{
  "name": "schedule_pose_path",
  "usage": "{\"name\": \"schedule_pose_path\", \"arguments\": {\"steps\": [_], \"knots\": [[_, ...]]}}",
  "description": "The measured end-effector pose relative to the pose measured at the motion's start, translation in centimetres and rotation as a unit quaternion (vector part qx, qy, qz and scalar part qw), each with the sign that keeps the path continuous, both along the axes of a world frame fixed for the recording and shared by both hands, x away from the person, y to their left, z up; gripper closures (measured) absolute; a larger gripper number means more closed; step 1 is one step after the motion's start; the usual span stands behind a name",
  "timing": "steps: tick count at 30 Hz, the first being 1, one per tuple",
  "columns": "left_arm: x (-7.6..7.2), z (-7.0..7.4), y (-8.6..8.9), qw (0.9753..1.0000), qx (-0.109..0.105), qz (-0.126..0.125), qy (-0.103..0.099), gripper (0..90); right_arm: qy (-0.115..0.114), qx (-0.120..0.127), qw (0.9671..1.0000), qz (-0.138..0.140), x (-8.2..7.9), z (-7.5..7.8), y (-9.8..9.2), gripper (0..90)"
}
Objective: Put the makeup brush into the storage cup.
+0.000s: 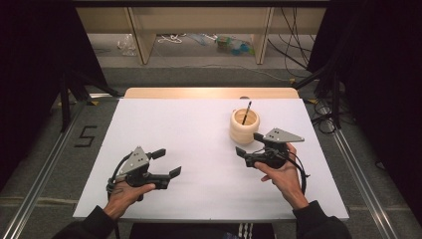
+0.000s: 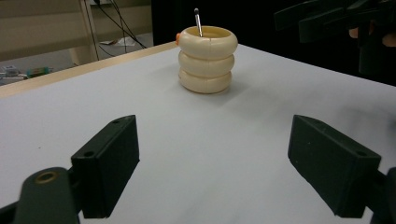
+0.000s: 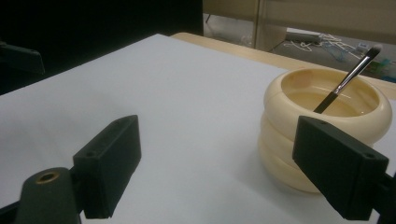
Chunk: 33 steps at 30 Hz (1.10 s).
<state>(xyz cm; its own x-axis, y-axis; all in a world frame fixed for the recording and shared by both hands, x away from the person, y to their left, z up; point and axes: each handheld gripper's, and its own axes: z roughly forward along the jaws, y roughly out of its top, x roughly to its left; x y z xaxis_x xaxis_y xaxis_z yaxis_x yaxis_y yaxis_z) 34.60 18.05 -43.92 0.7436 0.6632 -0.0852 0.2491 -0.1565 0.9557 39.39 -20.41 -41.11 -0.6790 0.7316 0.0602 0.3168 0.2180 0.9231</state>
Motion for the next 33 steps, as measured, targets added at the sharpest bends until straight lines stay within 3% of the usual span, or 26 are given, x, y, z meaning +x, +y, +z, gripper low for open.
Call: {"name": "schedule_pose_path", "arguments": {"steps": [15, 18, 33], "knots": [[-0.1, 0.0, 0.0, 1.0000, 0.002, 0.002, 0.001, 16.1, -0.004, 0.001, 1.0000, 0.000, -1.4, -0.8, -0.5, 16.4], [0.1, 0.0, 0.0, 1.0000, 0.002, -0.001, -0.003, 16.1, 0.001, -0.013, 0.9999, -0.001, -1.9, -0.9, -0.6, 16.4], [-0.1, 0.0, -0.1, 1.0000, 0.000, 0.002, 0.001, 16.1, -0.001, -0.012, 0.9998, 0.017, -3.8, -1.3, 0.4, 16.2]]}}
